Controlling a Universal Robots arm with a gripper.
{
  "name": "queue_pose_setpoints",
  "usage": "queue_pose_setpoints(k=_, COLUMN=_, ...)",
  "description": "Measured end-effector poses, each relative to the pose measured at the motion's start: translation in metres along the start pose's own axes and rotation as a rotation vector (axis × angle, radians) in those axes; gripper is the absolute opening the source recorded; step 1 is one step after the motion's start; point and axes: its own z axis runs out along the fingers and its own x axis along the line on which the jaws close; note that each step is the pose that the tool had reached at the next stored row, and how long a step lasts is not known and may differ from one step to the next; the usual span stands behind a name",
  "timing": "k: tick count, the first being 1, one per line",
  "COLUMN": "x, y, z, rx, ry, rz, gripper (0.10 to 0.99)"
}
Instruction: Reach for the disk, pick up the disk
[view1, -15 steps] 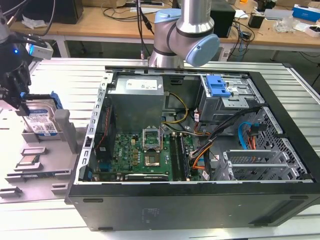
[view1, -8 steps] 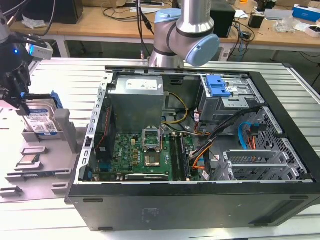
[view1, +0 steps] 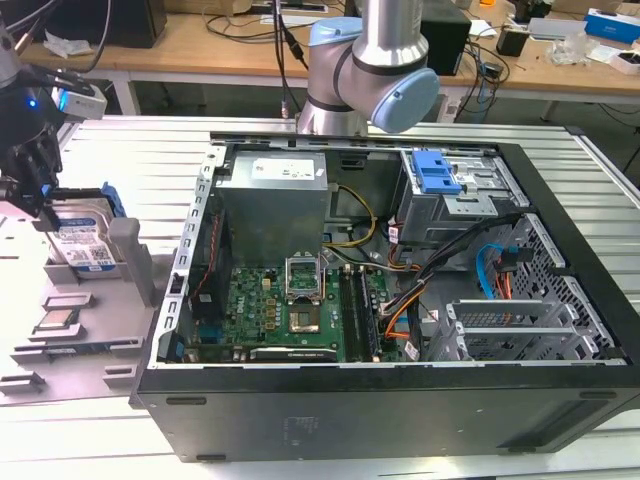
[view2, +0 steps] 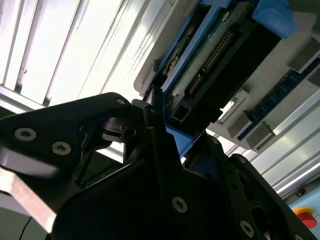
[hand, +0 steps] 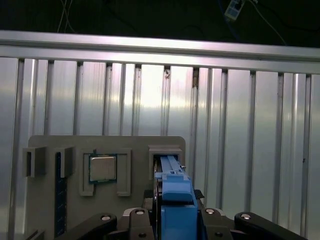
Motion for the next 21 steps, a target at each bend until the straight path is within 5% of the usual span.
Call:
queue_pose_setpoints(k=3, x=-0.0001, y=-0.0002, z=-0.0016, rx=0.001, ry=-0.0002, rz=0.0, gripper=0.369)
queue_pose_setpoints(k=21, x=-0.0028, y=-0.0001, z=-0.0666, rx=-0.005, ry=0.0011, rz=0.0, gripper=0.369)
